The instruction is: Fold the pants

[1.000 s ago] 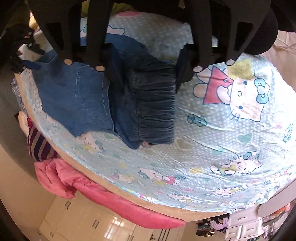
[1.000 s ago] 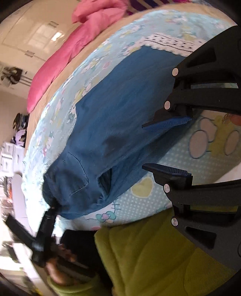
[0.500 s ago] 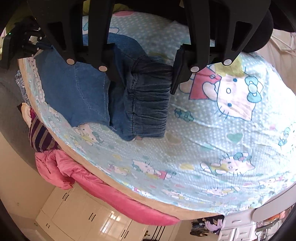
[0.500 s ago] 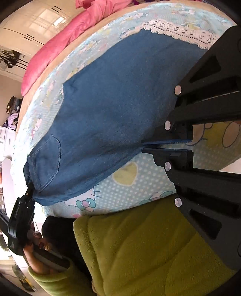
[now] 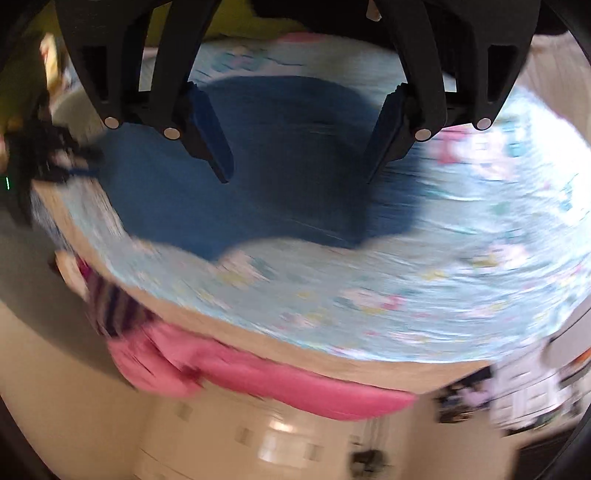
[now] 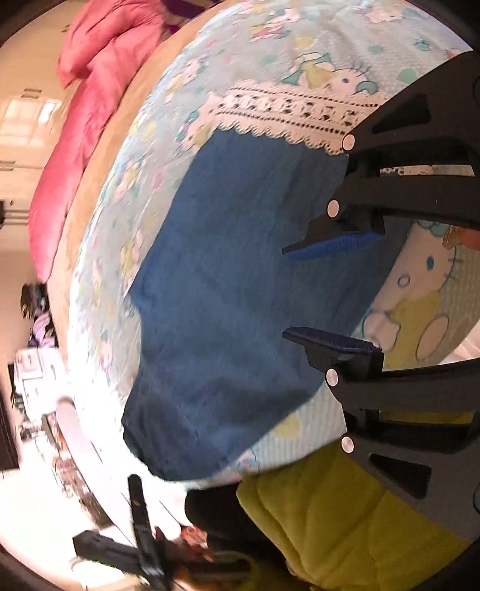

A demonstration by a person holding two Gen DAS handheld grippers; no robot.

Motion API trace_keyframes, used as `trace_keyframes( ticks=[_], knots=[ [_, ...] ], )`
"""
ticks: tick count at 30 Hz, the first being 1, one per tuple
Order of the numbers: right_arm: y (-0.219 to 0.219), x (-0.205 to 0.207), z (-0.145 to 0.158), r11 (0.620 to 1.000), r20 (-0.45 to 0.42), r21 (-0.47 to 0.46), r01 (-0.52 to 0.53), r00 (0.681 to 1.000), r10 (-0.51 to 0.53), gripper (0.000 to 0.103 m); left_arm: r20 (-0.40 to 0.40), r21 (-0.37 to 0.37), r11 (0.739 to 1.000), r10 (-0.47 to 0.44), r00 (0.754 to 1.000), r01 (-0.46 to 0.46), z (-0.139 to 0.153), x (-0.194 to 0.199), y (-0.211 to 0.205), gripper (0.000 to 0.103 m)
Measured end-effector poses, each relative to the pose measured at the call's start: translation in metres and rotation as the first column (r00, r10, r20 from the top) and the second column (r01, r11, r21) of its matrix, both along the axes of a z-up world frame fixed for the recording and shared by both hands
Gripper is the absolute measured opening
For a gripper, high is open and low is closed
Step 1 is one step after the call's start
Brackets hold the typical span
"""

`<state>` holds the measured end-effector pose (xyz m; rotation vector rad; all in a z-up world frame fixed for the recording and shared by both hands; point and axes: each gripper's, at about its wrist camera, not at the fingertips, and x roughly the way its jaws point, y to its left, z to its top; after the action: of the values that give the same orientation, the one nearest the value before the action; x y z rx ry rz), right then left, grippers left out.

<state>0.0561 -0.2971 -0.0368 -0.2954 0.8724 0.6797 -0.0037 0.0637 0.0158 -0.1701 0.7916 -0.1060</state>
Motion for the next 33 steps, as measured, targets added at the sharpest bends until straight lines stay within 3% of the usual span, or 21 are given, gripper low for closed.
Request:
trace_keyframes(
  ticks=[5,7,12,15,17,21,24,27,33],
  knots=[
    [-0.015,0.015,-0.026,0.984,-0.021,-0.138,0.109,0.993,-0.113,0.037,-0.142,0.088,0.989,-0.102,0.985,0.115,-0.041,0.016,-0.037,0.072],
    [-0.027,0.022,-0.032,0.985,-0.049,-0.095,0.144,0.988,-0.149,0.039,-0.196,0.105,0.986,-0.109,0.975,0.131,-0.061,0.020,-0.037,0.075],
    [-0.032,0.022,-0.030,0.987,-0.067,-0.052,0.149,0.986,-0.153,0.042,-0.182,0.054,0.989,-0.127,0.975,0.139,-0.060,0.021,-0.030,0.079],
    [-0.049,0.024,-0.009,0.981,-0.066,0.068,0.184,0.981,-0.180,0.047,-0.156,0.045,0.990,-0.123,0.980,0.131,-0.052,0.018,-0.030,0.081],
    [-0.069,0.034,0.006,0.959,-0.046,0.139,0.246,0.969,-0.242,0.049,-0.122,0.041,0.990,-0.126,0.985,0.131,-0.040,0.015,-0.030,0.083],
    [-0.103,0.067,0.015,0.903,-0.082,0.194,0.383,0.924,-0.375,0.051,-0.067,0.026,0.991,-0.129,0.989,0.131,-0.019,0.014,-0.032,0.084],
    [-0.118,0.099,0.010,0.879,-0.104,0.189,0.438,0.899,-0.426,0.051,-0.042,0.024,0.992,-0.124,0.991,0.125,-0.006,0.022,-0.033,0.094],
    [-0.127,0.129,-0.001,0.859,-0.177,0.198,0.473,0.879,-0.443,0.051,-0.030,0.020,0.991,-0.130,0.991,0.131,0.006,0.040,-0.041,0.094],
    [-0.125,0.173,-0.026,0.857,-0.266,0.225,0.464,0.875,-0.404,0.051,-0.037,0.000,0.988,-0.158,0.987,0.158,0.009,0.086,-0.057,0.094]
  ],
)
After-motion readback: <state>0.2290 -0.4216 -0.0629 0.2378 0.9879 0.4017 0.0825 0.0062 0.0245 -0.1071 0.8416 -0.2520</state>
